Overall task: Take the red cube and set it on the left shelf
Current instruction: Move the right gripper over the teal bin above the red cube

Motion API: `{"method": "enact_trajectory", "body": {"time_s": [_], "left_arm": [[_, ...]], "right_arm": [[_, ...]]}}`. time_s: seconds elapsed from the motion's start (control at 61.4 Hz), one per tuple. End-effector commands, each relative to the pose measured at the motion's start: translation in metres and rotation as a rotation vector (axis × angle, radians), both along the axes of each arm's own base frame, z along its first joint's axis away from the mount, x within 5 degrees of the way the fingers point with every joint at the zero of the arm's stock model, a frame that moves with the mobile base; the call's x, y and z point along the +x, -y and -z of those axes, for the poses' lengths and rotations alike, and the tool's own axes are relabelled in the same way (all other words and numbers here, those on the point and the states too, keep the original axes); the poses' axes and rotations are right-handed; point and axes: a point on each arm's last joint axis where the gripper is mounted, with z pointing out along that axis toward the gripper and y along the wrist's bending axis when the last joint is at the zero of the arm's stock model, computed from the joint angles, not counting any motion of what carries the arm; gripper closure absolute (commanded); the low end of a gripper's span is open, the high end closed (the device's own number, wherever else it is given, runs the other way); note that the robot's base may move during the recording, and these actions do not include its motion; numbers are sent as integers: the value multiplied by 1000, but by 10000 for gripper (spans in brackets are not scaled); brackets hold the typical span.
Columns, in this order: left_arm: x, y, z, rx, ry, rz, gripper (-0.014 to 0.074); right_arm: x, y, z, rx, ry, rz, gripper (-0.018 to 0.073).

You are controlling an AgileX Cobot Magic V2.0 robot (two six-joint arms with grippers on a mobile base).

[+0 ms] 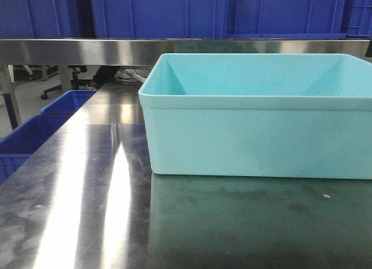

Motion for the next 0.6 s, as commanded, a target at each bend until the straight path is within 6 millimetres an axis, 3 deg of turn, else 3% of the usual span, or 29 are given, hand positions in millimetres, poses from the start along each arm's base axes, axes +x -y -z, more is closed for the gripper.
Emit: {"method": "enact_trajectory", "body": {"time_s": [0.0, 0.586], "left_arm": [[0, 0, -1, -12, 79, 5, 495], [0, 0, -1, -12, 79, 5, 495]], "right_arm": [[-4, 1, -14, -13, 119, 13, 517], [-4, 1, -16, -14, 139, 15, 517]]}}
